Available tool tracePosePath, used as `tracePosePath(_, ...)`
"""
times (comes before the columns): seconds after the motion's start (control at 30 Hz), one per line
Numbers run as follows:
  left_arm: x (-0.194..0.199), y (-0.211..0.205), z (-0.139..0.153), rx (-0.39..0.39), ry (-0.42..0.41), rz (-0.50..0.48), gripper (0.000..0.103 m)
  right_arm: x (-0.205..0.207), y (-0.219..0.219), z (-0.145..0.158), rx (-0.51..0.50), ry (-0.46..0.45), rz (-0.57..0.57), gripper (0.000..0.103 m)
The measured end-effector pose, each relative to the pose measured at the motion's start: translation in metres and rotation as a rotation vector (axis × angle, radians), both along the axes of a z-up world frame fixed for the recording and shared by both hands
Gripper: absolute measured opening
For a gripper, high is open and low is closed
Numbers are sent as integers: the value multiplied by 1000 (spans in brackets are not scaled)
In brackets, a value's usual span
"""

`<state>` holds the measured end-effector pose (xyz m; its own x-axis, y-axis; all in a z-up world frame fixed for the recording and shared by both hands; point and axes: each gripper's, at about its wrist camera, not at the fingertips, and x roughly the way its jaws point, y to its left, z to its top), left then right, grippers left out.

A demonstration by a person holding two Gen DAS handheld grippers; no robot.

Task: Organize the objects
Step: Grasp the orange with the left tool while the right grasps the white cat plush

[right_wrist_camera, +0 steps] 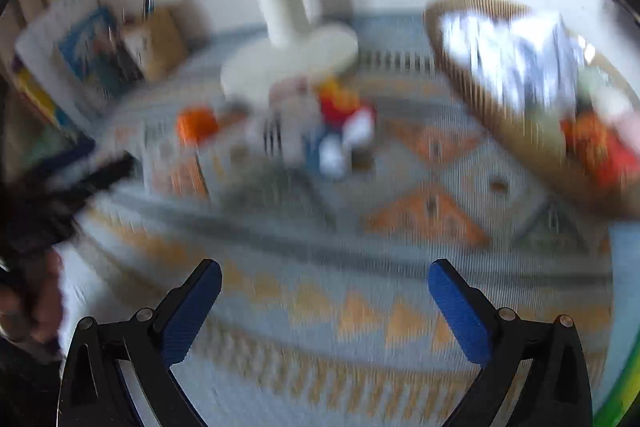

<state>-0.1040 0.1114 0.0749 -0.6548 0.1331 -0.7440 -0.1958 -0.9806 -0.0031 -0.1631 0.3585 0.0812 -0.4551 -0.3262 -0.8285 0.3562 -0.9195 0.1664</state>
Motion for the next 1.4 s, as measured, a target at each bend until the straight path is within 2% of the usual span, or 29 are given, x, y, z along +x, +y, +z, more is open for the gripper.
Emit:
tracePosePath(0.07, -12, 4, -7, 32, -1, -19, 102, -17, -4, 7, -12, 41, 0, 103)
tracePosePath(0.17, -27, 7, -16, 47, -3, -11, 99, -38, -10, 7, -41, 46, 2, 103)
tracePosePath(0.23, -31, 7, -19, 66, -11, -8, 96, -47, -16, 3, -54, 57, -1, 98)
tracePosePath(0.3, -33, 6, -22, 62, -6, 16, 89, -54, -23, 0, -45, 71, 18, 95)
tracePosePath(0.37, -31, 3, -24, 63, -2, 31, 88, -56, -31, -6, -16, 71, 51, 90)
tracePosePath(0.47, -31, -1, -25, 101, -15, 22, 88, -53, -35, -13, -3, 95, 67, 89)
tracePosePath(0.5, -30, 0, -24, 98, -3, 23, 87, -53, -35, -14, 1, 105, 61, 85)
tracePosePath(0.53, -31, 2, -24, 95, 0, 15, 85, -55, -36, -16, -2, 108, 59, 75)
tracePosePath(0.6, -33, 5, -27, 89, -22, -3, 66, -57, -35, -20, -17, 91, 68, 71)
tracePosePath(0.63, -35, 7, -30, 87, -45, -9, 60, -57, -36, -20, -21, 91, 76, 68)
tracePosePath(0.67, -36, 7, -32, 97, -67, -17, 45, -55, -36, -19, -17, 106, 77, 67)
tracePosePath(0.7, -37, 6, -33, 118, -76, -33, 35, -54, -38, -18, -8, 122, 79, 65)
tracePosePath(0.83, -31, 7, -30, 118, -47, -42, 35, -42, -50, -16, 62, 202, 105, 62)
tracePosePath(1.0, -12, 6, -23, 109, -55, -42, 35, -36, -47, -11, 54, 235, 100, 62)
tracePosePath(1.17, 41, -8, -16, 127, -47, -17, 35, -9, -26, -3, 46, 160, 79, 62)
tracePosePath(1.27, 71, -7, -19, 154, -39, 16, 35, 23, -1, -1, -21, 86, 68, 62)
tracePosePath(1.4, 99, 2, -23, 133, -45, 32, 35, 62, 27, -7, -38, 45, 0, 62)
